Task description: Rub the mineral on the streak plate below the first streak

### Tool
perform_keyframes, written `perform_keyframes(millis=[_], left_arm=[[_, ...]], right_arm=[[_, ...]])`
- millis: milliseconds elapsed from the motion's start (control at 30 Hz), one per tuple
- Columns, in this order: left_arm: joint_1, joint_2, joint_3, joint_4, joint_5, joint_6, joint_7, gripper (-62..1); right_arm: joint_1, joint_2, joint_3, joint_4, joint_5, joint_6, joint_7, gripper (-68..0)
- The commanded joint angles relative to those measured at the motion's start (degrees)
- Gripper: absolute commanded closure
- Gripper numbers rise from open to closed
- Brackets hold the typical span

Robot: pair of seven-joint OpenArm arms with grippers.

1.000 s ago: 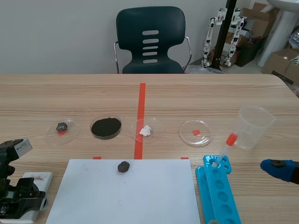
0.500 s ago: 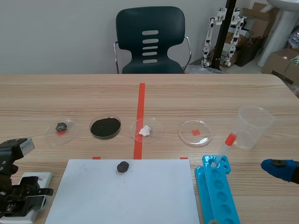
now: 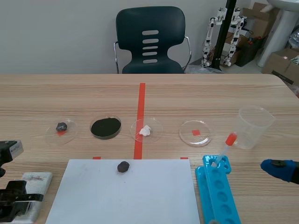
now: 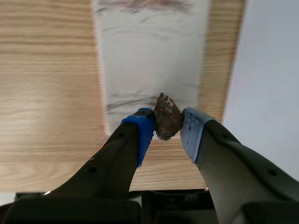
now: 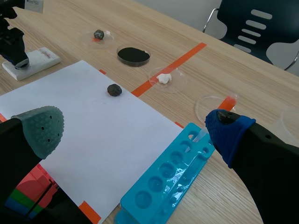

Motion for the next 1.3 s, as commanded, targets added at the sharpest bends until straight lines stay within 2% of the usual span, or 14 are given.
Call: perform_keyframes(millis=[0,67,267,433,700,867,1100,1267], left_arm=[[0.61,-1.81,-1.44,0.85,-0.52,-0.02,0.5,-4.1],[0.61,-1.79,-1.44,0.85,-0.57,-0.04,0.61,-4.1],[0.59,-1.73,-1.4,0.83,-4.5,-2.45,0.39,-4.1],[0.02,-1.49,-1.31,0.22,-4.26,-2.38,-0.04,-4.1],[-1.16,-1.49,-1.33,-1.33,-1.31,-1.55,-0.04,-4.1],[-1.16,-1.46,-1.31,-1.64,-1.22,-1.51,-0.02,-4.1],[-1.18,-0.57,-1.22,-2.56,-4.46,-2.71,-0.13,-4.1],[-1.16,-0.55,-0.83,-2.75,-7.74,-5.05,-0.55,-4.1]], right_arm=[[-0.09,0.0,0.15,0.5,0.61,0.04,0.87,-63.8],[-0.09,0.0,0.15,0.5,0.61,0.04,0.87,-63.8],[-0.09,0.0,0.15,0.5,0.61,0.04,0.87,-63.8],[-0.09,0.0,0.15,0.5,0.61,0.04,0.87,-63.8],[-0.09,0.0,0.15,0.5,0.61,0.04,0.87,-63.8],[-0.09,0.0,0.15,0.5,0.61,0.04,0.87,-63.8],[-0.09,0.0,0.15,0.5,0.61,0.04,0.87,-63.8],[-0.09,0.0,0.15,0.5,0.61,0.04,0.87,-63.8]])
